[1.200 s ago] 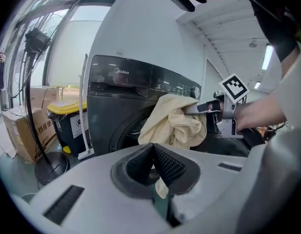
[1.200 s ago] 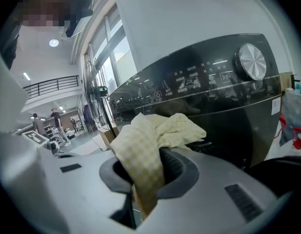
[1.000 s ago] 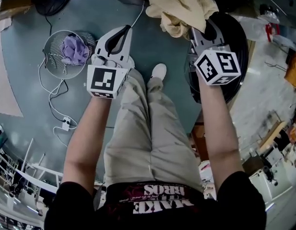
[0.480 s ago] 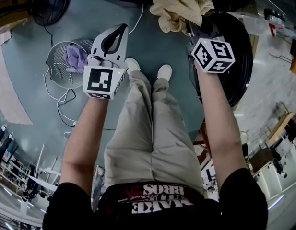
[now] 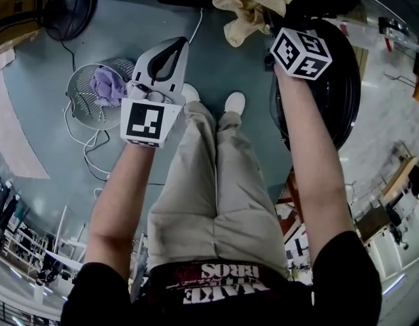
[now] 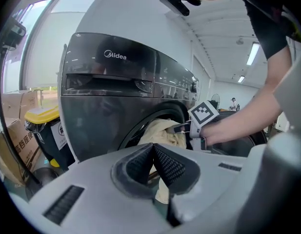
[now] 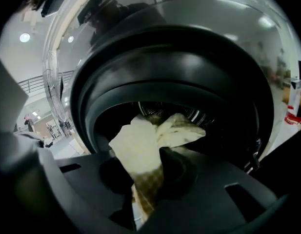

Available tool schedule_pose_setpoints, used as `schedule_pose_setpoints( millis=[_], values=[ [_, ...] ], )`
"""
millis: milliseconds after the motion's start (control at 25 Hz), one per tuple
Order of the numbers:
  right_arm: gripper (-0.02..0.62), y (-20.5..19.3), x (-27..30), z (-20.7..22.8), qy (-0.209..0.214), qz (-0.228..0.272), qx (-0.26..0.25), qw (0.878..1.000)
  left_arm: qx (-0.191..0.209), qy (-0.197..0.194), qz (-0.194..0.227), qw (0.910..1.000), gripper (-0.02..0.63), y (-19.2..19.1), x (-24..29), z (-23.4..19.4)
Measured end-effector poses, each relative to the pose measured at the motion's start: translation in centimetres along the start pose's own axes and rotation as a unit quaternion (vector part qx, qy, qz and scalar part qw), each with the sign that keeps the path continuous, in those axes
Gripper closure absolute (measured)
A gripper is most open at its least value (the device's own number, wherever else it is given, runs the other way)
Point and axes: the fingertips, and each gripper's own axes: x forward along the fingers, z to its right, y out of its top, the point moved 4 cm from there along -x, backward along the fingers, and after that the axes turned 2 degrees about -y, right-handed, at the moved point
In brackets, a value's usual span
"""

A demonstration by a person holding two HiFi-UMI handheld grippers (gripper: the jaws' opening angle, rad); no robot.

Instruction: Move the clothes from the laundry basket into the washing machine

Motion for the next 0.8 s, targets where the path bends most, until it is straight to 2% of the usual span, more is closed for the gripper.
schedule_pose_setpoints(
  millis=[120,160,200,240,280,360,520,800],
  values=[
    [0.504,0.8,2.1,1.4,-0.014,0.025,0.011,1.000,0.000,-0.006,-0.007,1.0000,0.601,-0.6,-0.3,0.5],
    [0.445,0.7,3.0,1.9,-0.013,0.026,0.018,0.999,-0.001,-0.008,-0.011,0.9999,0.601,-0.8,-0.4,0.6],
    [0.306,0.2,3.8,2.4,-0.010,0.015,0.027,0.999,-0.002,-0.011,-0.014,0.9998,0.601,-1.1,-0.6,0.8],
    [0.227,-0.5,4.5,2.9,-0.011,-0.005,0.038,0.999,-0.003,-0.014,-0.018,0.9997,0.601,-1.3,-0.8,1.0],
    [0.196,-1.2,5.0,3.4,-0.015,-0.025,0.045,0.999,-0.005,-0.016,-0.021,0.9996,0.601,-1.5,-1.0,1.1],
    [0.181,-2.0,4.9,3.8,-0.020,-0.047,0.039,0.998,-0.011,-0.017,-0.023,0.9995,0.601,-1.8,-1.4,1.3],
    [0.187,-2.1,3.1,3.0,-0.005,-0.042,0.021,0.999,-0.015,-0.016,-0.024,0.9995,0.601,-2.2,-1.6,1.8],
    [0.268,-1.9,-0.8,-0.1,0.035,-0.047,-0.026,0.998,-0.008,-0.015,-0.015,0.9997,0.601,-0.7,-1.5,2.9]
  ],
)
